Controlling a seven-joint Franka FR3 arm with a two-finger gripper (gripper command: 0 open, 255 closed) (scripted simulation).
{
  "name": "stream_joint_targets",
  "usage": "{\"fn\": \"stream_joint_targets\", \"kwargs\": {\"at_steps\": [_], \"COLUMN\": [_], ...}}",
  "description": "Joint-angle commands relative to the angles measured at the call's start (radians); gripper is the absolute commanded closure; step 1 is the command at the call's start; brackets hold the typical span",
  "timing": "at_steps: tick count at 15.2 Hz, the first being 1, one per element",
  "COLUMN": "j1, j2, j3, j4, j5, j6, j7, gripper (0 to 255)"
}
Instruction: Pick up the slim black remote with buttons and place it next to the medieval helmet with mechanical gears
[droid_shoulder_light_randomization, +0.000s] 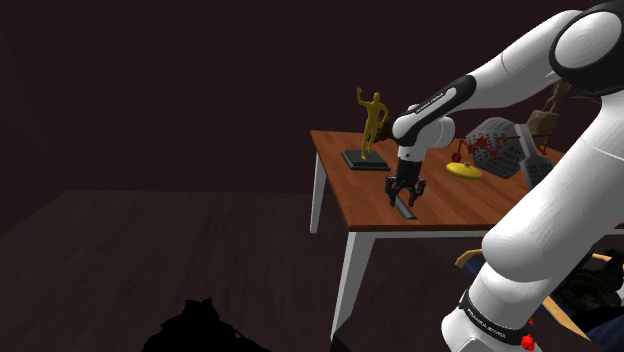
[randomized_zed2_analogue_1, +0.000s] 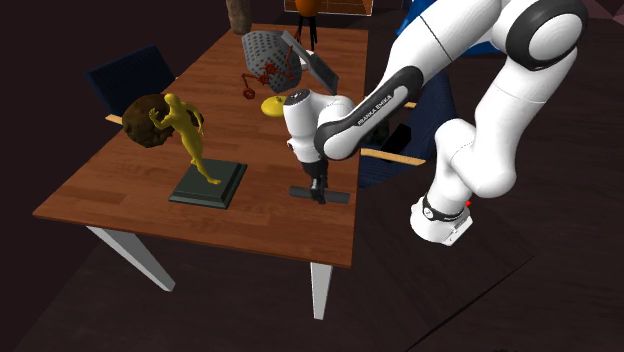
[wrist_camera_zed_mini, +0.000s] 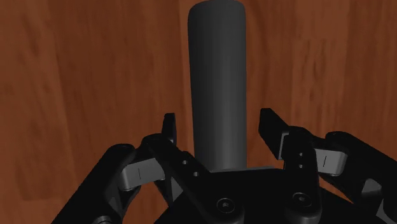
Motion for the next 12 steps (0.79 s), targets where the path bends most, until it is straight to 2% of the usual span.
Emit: {"fn": "stream_joint_targets", "kwargs": {"at_steps": [1,9,12], "j1": [0.001,0.002,0.001], "j2": [0.002,0.002,-0.029], "j3": [0.002,0.001,0.003], "j4": [-0.002,-0.002,0.013], "j5": [0.005,0.005,-0.004], "j6": [0.003,0.003,-0.042], "j7": [0.0,0.0,0.008], "gripper": [255,255,255]}}
